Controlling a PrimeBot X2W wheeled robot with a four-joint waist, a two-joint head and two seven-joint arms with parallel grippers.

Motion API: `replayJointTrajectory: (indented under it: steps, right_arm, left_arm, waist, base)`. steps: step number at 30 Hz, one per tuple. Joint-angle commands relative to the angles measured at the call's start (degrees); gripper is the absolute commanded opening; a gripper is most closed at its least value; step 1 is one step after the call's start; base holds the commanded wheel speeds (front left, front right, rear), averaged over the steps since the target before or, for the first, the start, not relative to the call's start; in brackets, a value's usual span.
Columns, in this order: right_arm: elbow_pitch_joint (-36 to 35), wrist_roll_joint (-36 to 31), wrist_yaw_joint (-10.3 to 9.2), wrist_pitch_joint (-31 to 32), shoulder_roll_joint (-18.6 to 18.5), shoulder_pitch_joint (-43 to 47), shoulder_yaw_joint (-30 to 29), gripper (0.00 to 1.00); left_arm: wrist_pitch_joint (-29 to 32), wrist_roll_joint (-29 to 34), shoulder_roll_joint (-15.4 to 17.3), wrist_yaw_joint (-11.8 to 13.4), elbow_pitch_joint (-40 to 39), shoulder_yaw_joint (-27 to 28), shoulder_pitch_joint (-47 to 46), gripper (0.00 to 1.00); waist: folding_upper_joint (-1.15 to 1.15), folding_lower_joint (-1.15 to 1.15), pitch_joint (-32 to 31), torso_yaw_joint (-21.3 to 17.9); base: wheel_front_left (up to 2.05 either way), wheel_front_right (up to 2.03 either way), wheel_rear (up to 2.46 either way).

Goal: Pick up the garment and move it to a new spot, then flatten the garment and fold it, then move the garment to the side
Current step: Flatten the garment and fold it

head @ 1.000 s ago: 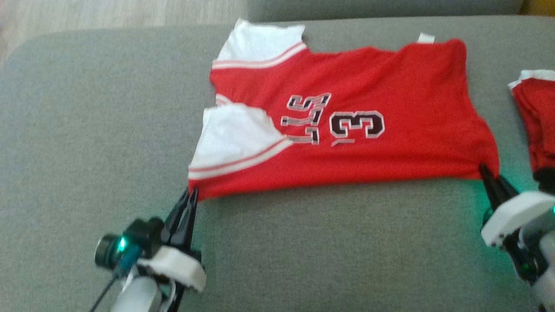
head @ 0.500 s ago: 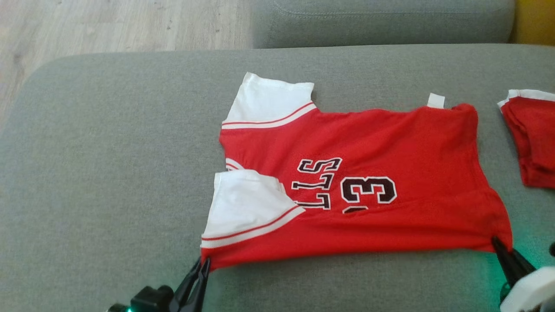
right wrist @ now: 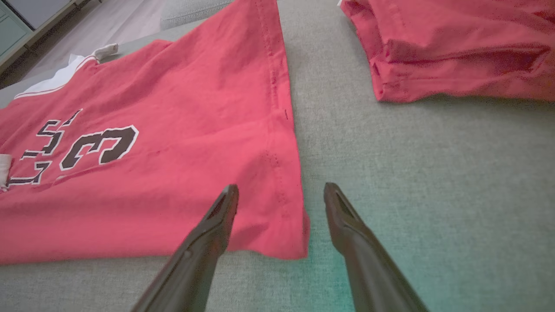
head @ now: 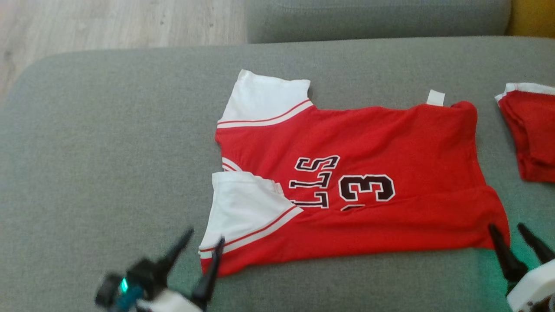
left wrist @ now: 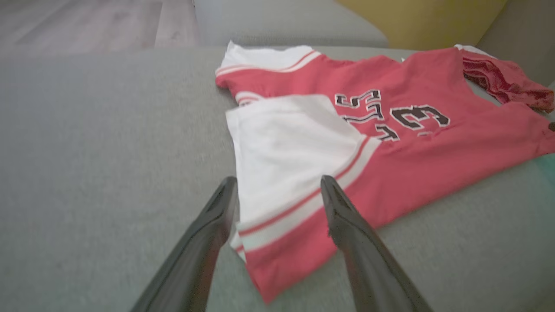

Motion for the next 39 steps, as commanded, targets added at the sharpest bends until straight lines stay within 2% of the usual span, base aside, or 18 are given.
replayJointTrajectory:
  steps: [1,5,7,9,12,16,17,19,23,28,37,38,39]
  right_arm:
    - [-3.37,-0.9,0.21,0.48,-1.67,0.07,-1.07,1.0]
    - [-8.04,-2.44,0.21,2.12,-1.16,-0.9,-3.28,1.0]
    - [-9.06,-2.88,0.21,2.65,-0.94,-1.37,-3.66,1.0]
    - [-11.14,-3.72,0.21,3.83,-0.56,-2.55,-4.0,1.0]
    - [-13.76,-4.69,0.21,5.41,-0.31,-4.84,-3.55,1.0]
    - [-15.81,-5.4,0.21,6.49,-0.17,-8.27,-2.56,1.0]
    - [-16.55,-5.58,0.21,6.78,-0.18,-9.86,-1.95,1.0]
    - [-16.89,-5.78,0.21,6.93,-0.14,-11.49,-1.18,1.0]
    - [-16.69,-6.06,0.21,6.86,0.31,-14.18,0.33,1.0]
    - [-16.15,-5.97,0.21,6.48,0.62,-16.3,1.29,1.0]
    - [-14.64,-5.65,0.21,5.26,0.86,-17.55,1.94,1.0]
    - [-14.53,-5.64,0.21,5.17,0.84,-17.58,1.9,1.0]
    - [-14.44,-5.61,0.21,5.11,0.79,-17.61,1.85,1.0]
  left_arm:
    - [0.77,0.29,2.11,-0.49,-3.95,3.12,-6.07,1.0]
    - [4.57,0.6,5.04,-3.38,-6.6,5.08,-17.05,1.0]
    - [5.85,-0.12,5.2,-4.36,-6.34,5.44,-20.48,1.0]
    - [8.75,-0.56,6.11,-6.09,-4.72,5.38,-27.95,1.0]
    - [12.47,-2.51,6.63,-7.9,-0.68,3.96,-39.3,1.0]
    - [16.78,-6.41,6.65,-8.57,7.27,0.57,-52.33,1.0]
    - [18.91,-9.1,7.28,-8.61,11.11,-2.52,-57.97,1.0]
    - [20.78,-11.98,8.32,-8.63,15.05,-5.68,-62.59,1.0]
    - [24.03,-16.96,10.46,-8.64,23.25,-10.21,-68.63,1.0]
    - [25.77,-19.54,12.39,-8.65,31.95,-13.68,-73.31,1.0]
    - [23.74,-22.71,13.9,-8.65,38.46,-18.26,-76.9,1.0]
    - [23.55,-23.1,14.07,-8.65,38.7,-18.87,-77.09,0.5]
    - [23.34,-23.54,14.21,-8.65,38.88,-19.48,-77.29,0.32]
  waist:
    - [0.0,0.0,1.3,-0.23]
    - [0.0,0.0,4.51,-0.81]
    - [0.0,0.0,5.33,-0.96]
    - [0.0,0.0,7.31,-1.51]
    - [0.0,0.0,10.53,-2.78]
    - [0.0,0.0,14.22,-4.92]
    - [0.0,0.0,16.15,-6.1]
    - [0.0,0.0,17.88,-7.34]
    - [0.0,0.0,20.61,-9.81]
    - [0.0,0.0,23.37,-12.16]
    - [0.0,0.0,25.46,-14.05]
    - [0.0,0.0,25.53,-14.06]
    - [0.0,0.0,25.58,-14.03]
  base:
    - [0.0,0.0,0.0]
    - [0.0,0.0,0.0]
    - [0.0,0.0,0.0]
    - [0.0,0.0,0.0]
    - [0.0,0.0,0.0]
    - [0.0,0.0,0.0]
    - [0.0,0.0,0.0]
    - [0.0,0.0,0.0]
    - [0.0,0.0,0.0]
    - [0.0,0.0,0.0]
    - [0.0,0.0,0.0]
    - [0.0,0.0,0.0]
    - [0.0,0.0,0.0]
